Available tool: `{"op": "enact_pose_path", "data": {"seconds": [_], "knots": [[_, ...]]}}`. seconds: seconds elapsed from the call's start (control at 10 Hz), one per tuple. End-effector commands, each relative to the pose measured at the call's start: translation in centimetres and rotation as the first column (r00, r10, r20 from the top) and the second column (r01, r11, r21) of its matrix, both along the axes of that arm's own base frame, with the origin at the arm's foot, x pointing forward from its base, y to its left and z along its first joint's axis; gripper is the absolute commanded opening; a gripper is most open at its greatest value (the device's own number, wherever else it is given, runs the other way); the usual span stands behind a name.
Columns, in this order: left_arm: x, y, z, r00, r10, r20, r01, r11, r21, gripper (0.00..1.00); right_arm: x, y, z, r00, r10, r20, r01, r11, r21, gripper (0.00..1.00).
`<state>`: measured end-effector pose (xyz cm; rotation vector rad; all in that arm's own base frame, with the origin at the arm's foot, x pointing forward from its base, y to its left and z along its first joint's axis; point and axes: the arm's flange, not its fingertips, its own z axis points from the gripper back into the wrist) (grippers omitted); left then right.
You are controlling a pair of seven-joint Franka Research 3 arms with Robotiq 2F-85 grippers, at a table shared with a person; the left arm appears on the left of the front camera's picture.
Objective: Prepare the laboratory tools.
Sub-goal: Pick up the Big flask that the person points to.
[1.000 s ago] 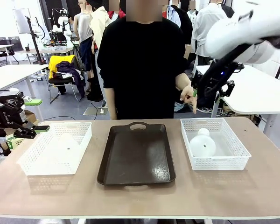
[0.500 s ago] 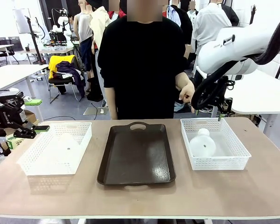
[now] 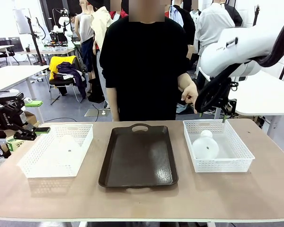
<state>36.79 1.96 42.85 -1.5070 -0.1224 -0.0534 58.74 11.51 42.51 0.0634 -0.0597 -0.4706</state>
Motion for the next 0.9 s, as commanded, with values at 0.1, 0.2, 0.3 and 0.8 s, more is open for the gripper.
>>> {"op": "enact_pose_path", "data": {"seconds": [0.1,0.2,0.3,0.8], "knots": [[0.0,0.0,0.2,1.000,0.004,0.007,-0.004,1.000,0.001,1.00,1.2,1.2,-4.9,0.995,-0.073,0.062,0.075,0.997,-0.029,1.00],[0.0,0.0,0.2,1.000,0.004,0.007,-0.004,1.000,0.001,1.00,1.6,1.2,-5.6,0.992,-0.086,0.088,0.087,0.996,-0.016,1.00],[0.0,0.0,0.2,1.000,0.004,0.007,-0.004,1.000,0.001,1.00,1.8,1.2,-6.6,0.988,-0.101,0.116,0.105,0.994,-0.035,1.00],[0.0,0.0,0.2,1.000,0.004,0.007,-0.004,1.000,0.001,1.00,2.8,1.8,-9.5,0.989,-0.106,0.098,0.115,0.989,-0.089,1.00]]}}
